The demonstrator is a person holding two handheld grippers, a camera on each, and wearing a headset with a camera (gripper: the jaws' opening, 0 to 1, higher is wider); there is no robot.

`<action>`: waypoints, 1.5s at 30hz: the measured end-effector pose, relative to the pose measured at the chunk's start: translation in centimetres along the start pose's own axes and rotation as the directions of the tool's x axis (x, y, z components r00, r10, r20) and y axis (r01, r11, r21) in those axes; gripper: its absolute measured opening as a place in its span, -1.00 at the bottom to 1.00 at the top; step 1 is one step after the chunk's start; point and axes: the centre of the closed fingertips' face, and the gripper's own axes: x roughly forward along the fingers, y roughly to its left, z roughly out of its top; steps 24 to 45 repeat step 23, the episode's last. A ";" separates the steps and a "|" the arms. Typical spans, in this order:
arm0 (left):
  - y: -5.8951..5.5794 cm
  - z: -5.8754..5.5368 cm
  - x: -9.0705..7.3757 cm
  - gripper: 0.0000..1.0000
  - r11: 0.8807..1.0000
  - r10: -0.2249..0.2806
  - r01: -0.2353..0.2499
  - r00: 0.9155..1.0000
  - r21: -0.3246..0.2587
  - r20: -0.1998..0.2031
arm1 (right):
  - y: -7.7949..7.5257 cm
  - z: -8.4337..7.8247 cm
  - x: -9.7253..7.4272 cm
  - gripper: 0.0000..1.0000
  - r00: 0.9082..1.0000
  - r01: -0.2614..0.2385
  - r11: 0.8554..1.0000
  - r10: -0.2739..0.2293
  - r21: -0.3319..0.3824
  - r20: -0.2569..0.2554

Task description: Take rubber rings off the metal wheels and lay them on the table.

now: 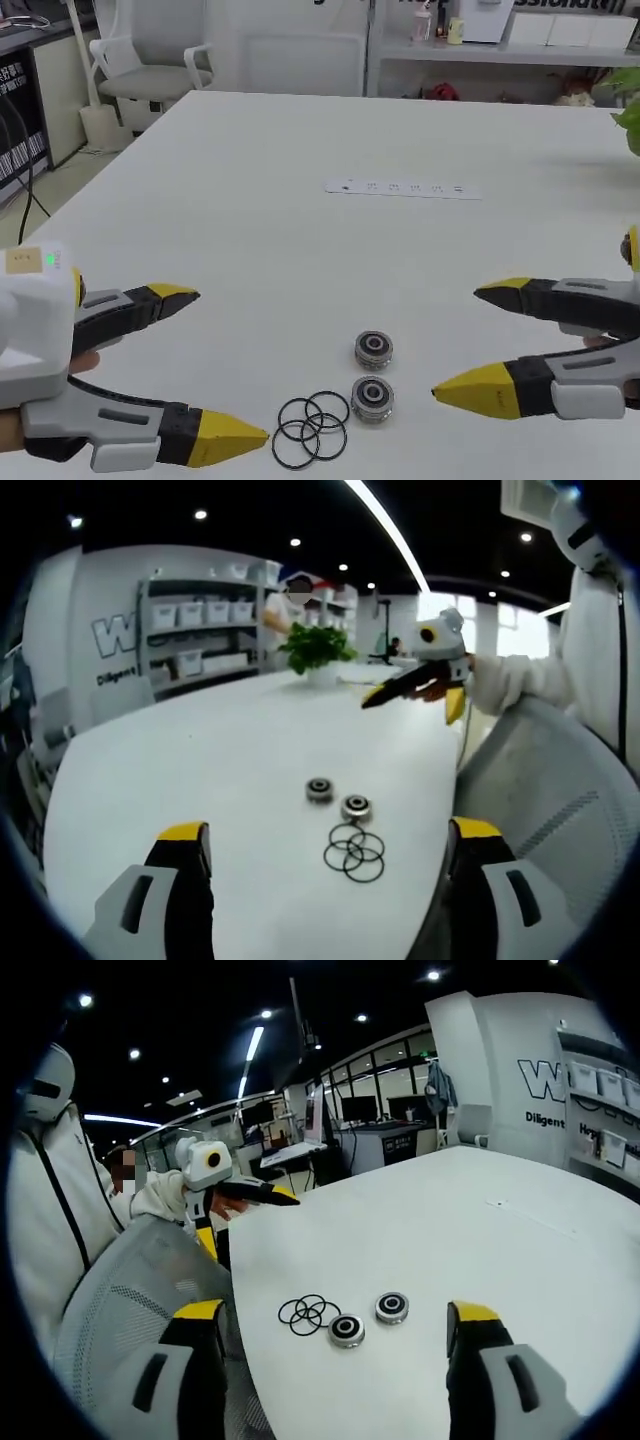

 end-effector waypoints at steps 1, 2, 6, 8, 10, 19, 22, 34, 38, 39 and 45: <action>0.0 -0.1 0.0 1.00 1.000 -0.001 0.001 1.000 -0.002 0.000 | 0.0 -0.4 -0.2 0.80 1.000 0.003 1.000 -0.003 0.011 0.003; 0.0 -0.1 0.0 1.00 1.000 -0.002 0.002 1.000 -0.006 0.000 | -0.1 -0.5 -0.4 0.82 1.000 0.006 1.000 -0.007 0.019 0.006; 0.3 -0.5 -0.1 1.00 1.000 0.006 -0.006 1.000 -0.019 0.000 | -0.4 -1.2 -1.1 0.88 1.000 0.028 0.999 -0.028 0.034 0.007; 0.4 -0.7 -0.2 1.00 1.000 0.010 -0.010 1.000 -0.024 -0.001 | -0.6 -1.5 -1.3 0.92 0.999 0.040 0.998 -0.040 0.043 0.006; 0.5 -0.8 -0.3 1.00 0.999 0.012 -0.012 1.000 -0.029 0.000 | -0.7 -1.9 -1.5 0.95 0.999 0.051 0.997 -0.052 0.054 0.005; 0.7 -1.3 -0.4 1.00 0.998 0.019 -0.019 1.000 -0.056 -0.001 | -0.6 -3.7 -2.2 1.00 0.998 0.066 0.994 -0.064 0.082 -0.029; 0.7 -1.4 -0.4 1.00 0.998 0.018 -0.018 1.000 -0.058 -0.004 | -0.6 -3.8 -2.2 1.00 0.997 0.068 0.994 -0.065 0.083 -0.036; 0.7 -1.4 -0.4 1.00 0.998 0.018 -0.018 1.000 -0.058 -0.004 | -0.6 -3.9 -2.2 1.00 0.997 0.070 0.994 -0.067 0.081 -0.041; 0.7 -1.4 -0.4 1.00 0.998 0.018 -0.018 1.000 -0.058 -0.004 | -0.6 -3.9 -2.2 1.00 0.997 0.070 0.994 -0.067 0.081 -0.041; 0.7 -1.4 -0.4 1.00 0.998 0.018 -0.018 1.000 -0.058 -0.004 | -0.6 -3.9 -2.2 1.00 0.997 0.070 0.994 -0.067 0.081 -0.041; 0.7 -1.4 -0.4 1.00 0.998 0.018 -0.018 1.000 -0.058 -0.004 | -0.6 -3.9 -2.2 1.00 0.997 0.070 0.994 -0.067 0.081 -0.041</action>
